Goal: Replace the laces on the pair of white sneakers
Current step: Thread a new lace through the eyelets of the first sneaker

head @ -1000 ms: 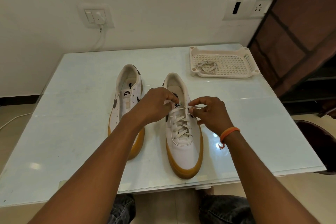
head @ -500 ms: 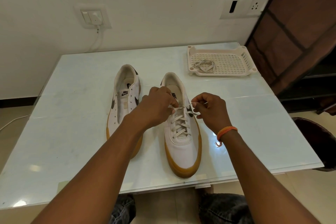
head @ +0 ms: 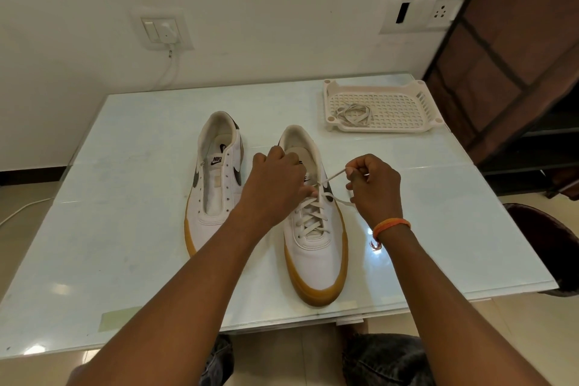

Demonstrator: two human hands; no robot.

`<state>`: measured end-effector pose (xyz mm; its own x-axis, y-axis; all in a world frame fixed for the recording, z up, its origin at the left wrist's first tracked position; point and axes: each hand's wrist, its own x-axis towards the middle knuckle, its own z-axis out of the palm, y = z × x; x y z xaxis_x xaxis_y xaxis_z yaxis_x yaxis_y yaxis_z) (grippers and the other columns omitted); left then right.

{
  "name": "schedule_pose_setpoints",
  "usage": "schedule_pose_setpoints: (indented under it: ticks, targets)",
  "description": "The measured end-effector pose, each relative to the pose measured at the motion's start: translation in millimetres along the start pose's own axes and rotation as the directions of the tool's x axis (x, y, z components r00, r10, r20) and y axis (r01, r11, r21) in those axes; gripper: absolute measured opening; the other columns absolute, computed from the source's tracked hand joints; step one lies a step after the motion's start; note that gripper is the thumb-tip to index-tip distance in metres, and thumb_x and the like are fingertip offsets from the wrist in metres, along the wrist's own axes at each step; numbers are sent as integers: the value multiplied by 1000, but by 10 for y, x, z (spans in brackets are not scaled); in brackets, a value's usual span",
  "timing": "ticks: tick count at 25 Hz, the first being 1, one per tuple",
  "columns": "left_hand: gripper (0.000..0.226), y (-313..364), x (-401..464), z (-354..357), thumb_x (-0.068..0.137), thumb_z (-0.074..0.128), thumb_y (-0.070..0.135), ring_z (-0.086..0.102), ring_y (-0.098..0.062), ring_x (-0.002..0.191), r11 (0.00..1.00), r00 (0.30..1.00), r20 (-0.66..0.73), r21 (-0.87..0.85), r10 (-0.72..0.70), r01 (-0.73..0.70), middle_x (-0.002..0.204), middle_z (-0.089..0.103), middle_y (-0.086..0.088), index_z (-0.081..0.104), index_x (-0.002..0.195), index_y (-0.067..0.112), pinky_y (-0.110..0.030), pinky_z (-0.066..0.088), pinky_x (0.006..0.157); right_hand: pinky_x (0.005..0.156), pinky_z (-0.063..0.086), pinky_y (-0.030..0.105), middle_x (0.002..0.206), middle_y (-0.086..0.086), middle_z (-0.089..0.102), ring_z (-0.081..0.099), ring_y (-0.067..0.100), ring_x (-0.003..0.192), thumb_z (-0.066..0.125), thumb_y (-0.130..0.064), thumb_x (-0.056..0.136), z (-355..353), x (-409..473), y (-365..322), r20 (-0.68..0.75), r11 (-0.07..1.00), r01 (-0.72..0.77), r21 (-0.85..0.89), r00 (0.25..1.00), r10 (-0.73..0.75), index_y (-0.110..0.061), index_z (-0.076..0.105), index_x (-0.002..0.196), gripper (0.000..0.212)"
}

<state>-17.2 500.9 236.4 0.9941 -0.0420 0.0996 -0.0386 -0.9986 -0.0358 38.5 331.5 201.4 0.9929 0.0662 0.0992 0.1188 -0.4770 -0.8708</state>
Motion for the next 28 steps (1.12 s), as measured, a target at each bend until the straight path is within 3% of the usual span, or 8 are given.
schedule_pose_setpoints:
  ticks: [3,5,7,9,14,18,24,28]
  targets:
    - [37,-106,47,22,93,57,44,51,-18,90,926,994,89,-368,-60,89,87,66,3,72,79,14,-34,43,77,71,56,38,77,-5,63,65,20,76,58,-9,90,-4,26,11,32,999,-44,7,999,43,-16,64,83,11]
    - [25,-229,75,-30,98,54,22,59,-13,92,730,978,180,-655,-104,198,96,71,4,77,92,13,-22,46,78,71,49,30,78,-4,63,61,16,76,56,-9,91,-23,47,8,65,998,-61,-17,996,62,-13,66,87,12]
    - [26,-310,53,-84,100,48,8,59,-6,99,622,968,186,-742,-166,249,107,69,5,72,108,15,-7,41,76,69,42,21,78,-6,62,57,8,73,59,-15,91,-35,46,-3,112,997,-21,-77,993,29,-13,69,88,10]
    - [28,-330,32,-96,99,48,7,61,-8,99,603,962,188,-751,-196,269,110,68,5,71,109,20,-6,41,72,67,41,17,79,-9,63,57,3,73,66,-24,88,-30,22,-17,202,994,52,-97,979,-32,-18,72,88,8]
    - [12,-128,30,-73,91,63,37,54,-20,113,785,975,169,-581,-143,216,105,67,15,74,95,37,-42,40,90,66,44,7,89,-5,66,64,6,74,73,-25,84,18,-44,-44,310,994,94,-46,948,-75,-22,74,92,8]
    - [12,43,12,-64,90,65,36,37,-23,118,868,966,142,-424,-216,256,111,64,14,75,96,33,-35,19,77,63,42,7,82,-1,63,57,6,73,69,-17,87,67,-58,-78,267,993,110,-41,959,-95,-13,72,83,6]
    - [27,173,38,81,90,54,33,37,-22,107,846,935,140,-397,-327,355,100,55,9,63,66,25,-36,21,72,64,39,38,74,14,53,47,22,71,46,-20,89,264,-84,-80,288,995,59,-86,957,-32,-1,51,68,29]
    - [29,203,-4,96,92,47,38,30,-17,95,871,936,119,-341,-331,352,100,50,8,64,77,20,-36,18,74,55,29,33,54,10,38,32,17,54,47,-30,82,237,-27,-161,257,995,21,-96,966,4,-10,36,51,39]
